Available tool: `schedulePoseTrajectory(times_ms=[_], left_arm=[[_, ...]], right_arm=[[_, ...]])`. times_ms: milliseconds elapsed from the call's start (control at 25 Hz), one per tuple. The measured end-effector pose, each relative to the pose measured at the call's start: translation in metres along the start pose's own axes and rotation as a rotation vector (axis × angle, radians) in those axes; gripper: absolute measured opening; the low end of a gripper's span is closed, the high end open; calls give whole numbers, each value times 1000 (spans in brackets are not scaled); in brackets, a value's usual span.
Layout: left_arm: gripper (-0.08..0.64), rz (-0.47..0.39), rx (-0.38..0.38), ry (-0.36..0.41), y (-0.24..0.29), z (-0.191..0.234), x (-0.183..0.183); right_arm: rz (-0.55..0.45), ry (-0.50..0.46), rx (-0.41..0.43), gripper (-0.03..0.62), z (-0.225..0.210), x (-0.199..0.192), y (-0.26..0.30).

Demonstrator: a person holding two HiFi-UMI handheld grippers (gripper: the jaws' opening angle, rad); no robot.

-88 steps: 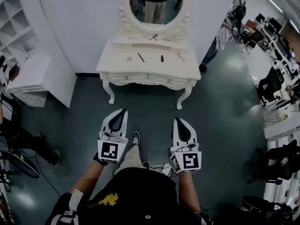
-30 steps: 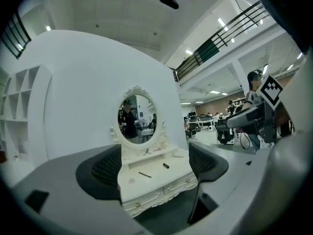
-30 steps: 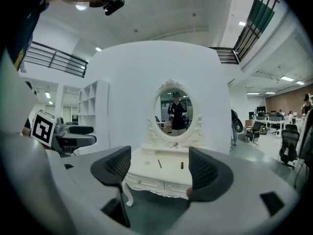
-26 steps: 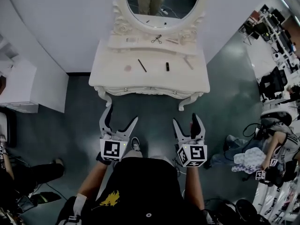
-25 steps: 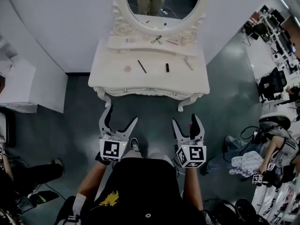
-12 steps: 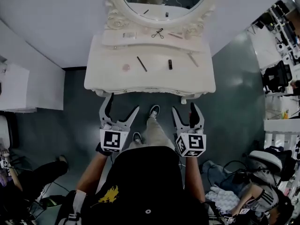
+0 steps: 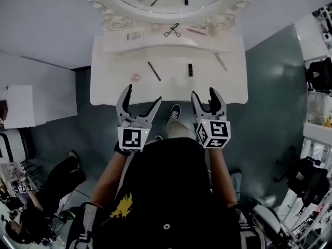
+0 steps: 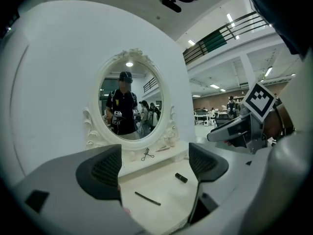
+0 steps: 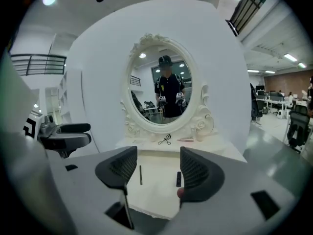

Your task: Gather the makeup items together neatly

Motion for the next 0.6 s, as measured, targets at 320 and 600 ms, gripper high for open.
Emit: schedulePoseTrajectory(times_ms=[320, 600], left_arm=[[433, 88, -8, 17, 84, 12, -30], [431, 189, -33, 0, 113, 41, -75]], right_arm=[[193, -1, 18, 256, -43, -30, 94], [279, -6, -50, 222, -51, -65, 152]])
Point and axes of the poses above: the fingertips, and each gripper's own axes: y forward along the fingers, z to its left, x out of its top, the point moved 5 cm from there along -y, backward along the fingers, and after that the axes turned 2 degrees about x, right-handed, at the moved point
